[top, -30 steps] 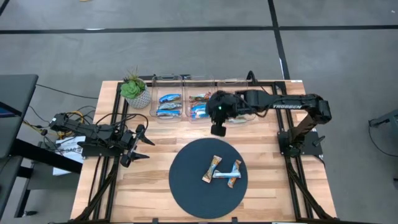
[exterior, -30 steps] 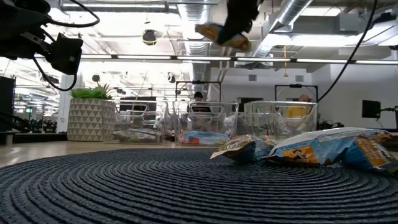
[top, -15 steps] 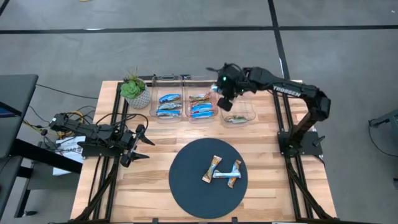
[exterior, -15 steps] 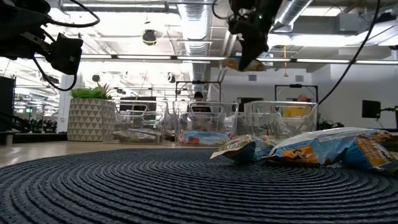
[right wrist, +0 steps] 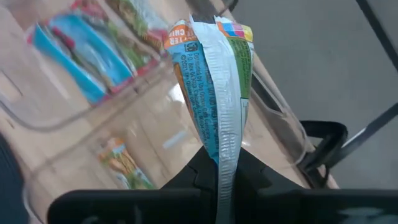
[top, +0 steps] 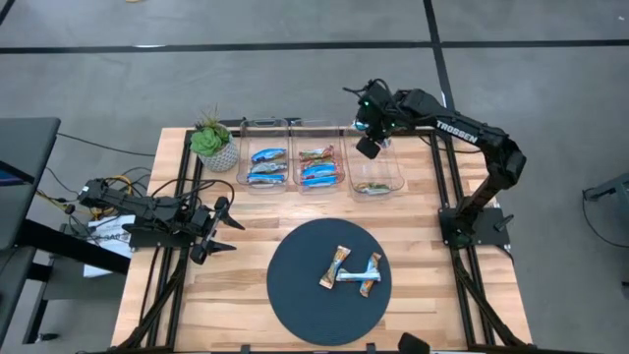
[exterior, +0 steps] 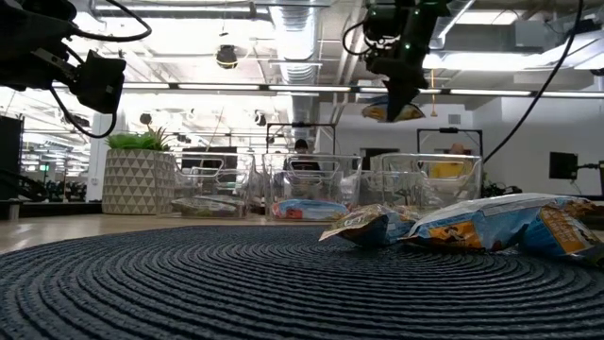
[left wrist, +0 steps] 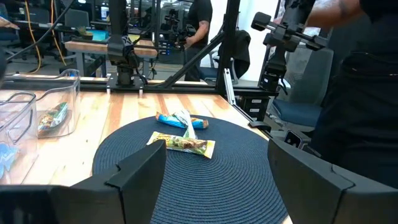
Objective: Pick and place Granola Bars by type
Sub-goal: Put the yellow granola bar into the right transparent bin
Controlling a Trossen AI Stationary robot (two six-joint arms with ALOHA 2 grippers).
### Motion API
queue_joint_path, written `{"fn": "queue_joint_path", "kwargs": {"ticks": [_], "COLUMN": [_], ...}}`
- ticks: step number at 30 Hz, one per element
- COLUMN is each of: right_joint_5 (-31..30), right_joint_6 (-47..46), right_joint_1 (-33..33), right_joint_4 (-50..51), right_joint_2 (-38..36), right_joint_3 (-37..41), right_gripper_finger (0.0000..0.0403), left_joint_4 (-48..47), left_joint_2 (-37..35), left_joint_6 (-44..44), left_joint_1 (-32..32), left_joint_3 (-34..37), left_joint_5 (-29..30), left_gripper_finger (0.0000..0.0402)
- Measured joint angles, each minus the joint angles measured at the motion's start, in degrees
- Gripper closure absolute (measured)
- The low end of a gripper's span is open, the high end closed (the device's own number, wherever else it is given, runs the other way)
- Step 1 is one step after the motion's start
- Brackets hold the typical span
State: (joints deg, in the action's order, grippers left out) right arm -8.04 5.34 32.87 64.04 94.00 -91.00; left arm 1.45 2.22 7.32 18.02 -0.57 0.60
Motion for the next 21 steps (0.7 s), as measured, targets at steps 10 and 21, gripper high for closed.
{"fn": "queue_joint_path", "kwargs": {"ticks": [10,21], "right_joint_5": [0.42,2.38], "right_joint_6": [14.29,21.56], "right_joint_1": [1.02,-0.83], "right_joint_4": [2.33,-5.76], "right_joint_2": [0.0,0.0], "right_joint_3": [5.88,16.99], "right_gripper_finger": [0.0387,0.0387], "left_joint_4": [0.0,0.0], "left_joint_2": [0.0,0.01], "left_joint_6": [0.01,0.0], "left_joint_1": [0.0,0.0], "left_joint_3": [0.01,0.01], "left_joint_5": [0.0,0.0], "left_gripper_finger": [0.0127,0.0127]}}
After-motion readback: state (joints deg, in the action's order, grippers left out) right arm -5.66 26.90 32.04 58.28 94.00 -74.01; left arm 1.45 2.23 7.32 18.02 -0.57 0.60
